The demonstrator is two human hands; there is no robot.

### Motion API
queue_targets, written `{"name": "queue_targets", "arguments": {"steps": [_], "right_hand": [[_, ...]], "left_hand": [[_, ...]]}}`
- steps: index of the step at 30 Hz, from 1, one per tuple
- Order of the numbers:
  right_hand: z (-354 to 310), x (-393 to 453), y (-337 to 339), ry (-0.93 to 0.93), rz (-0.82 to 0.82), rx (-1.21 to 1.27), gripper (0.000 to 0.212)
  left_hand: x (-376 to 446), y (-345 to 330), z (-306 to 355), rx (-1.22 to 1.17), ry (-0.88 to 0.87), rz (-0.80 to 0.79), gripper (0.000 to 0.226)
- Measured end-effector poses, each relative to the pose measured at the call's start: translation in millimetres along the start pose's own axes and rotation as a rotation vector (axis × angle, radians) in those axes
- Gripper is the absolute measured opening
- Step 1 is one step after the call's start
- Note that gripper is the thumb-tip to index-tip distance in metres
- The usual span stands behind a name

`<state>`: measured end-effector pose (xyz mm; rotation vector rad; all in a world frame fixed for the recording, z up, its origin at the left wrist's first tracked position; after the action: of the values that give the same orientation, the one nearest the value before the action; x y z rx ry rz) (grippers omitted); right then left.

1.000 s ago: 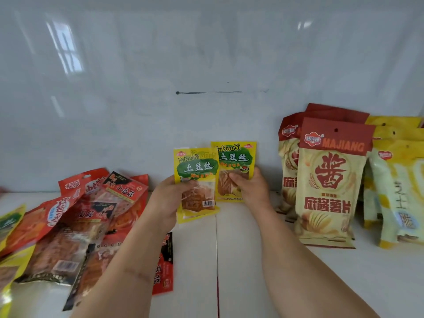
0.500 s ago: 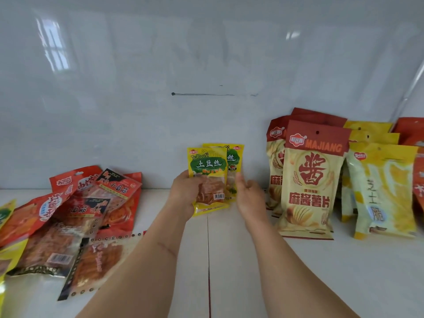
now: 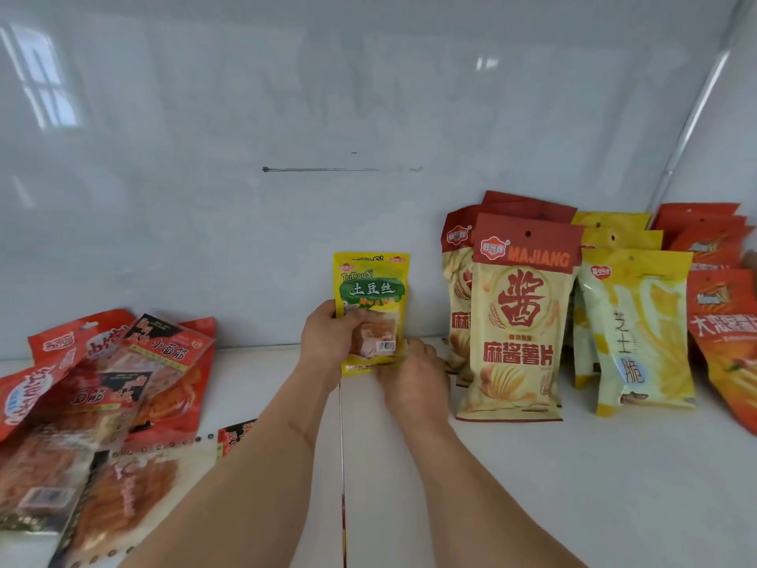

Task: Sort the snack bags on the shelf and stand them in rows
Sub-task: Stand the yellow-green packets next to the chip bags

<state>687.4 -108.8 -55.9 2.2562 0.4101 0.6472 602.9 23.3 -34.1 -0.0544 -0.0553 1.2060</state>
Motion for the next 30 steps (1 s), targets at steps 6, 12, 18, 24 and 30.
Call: {"name": "queue_targets", "arguments": {"steps": [6,12,18,24,30], "right_hand": [[1.9,11.3,-5.2,0.012,0.0,-0.041,0.046],[-0.8,20.1,-8.0,0.011,0.003,-0.088,0.045],[-2.6,20.2,-6.5,0.01,0.014,-0.086,0.044],[-5.2,11.1,-2.3,0.017,0.046,-0.046,0.042],[-7.6,-17.7,10.6,0.055,0.085,-0.095,0.051]], "left_hand": [[9.7,0.9,2.5,0.096,-0.05,0.001,0.011],[18.8,0.1,4.1,0.174,-0.094,0.024,0.012],[16.4,1.8,5.1,0.268,-0.148,0.078,0.015],[4.1,17.1,7.4,0.359,-0.14,0.122,0.037],[-19.0,42.7,11.6,0.577,-0.184,0.171,0.035]]}}
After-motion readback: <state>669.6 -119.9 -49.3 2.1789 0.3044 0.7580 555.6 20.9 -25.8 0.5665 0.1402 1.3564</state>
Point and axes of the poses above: each hand's wrist, its own x-axis towards the middle knuckle, its own y-axis out of the back of the hand, z = x × y, the point moved 7 cm from there along x, towards the middle knuckle, and after that the axes turned 4 degrees about z, right-handed, at the moved point
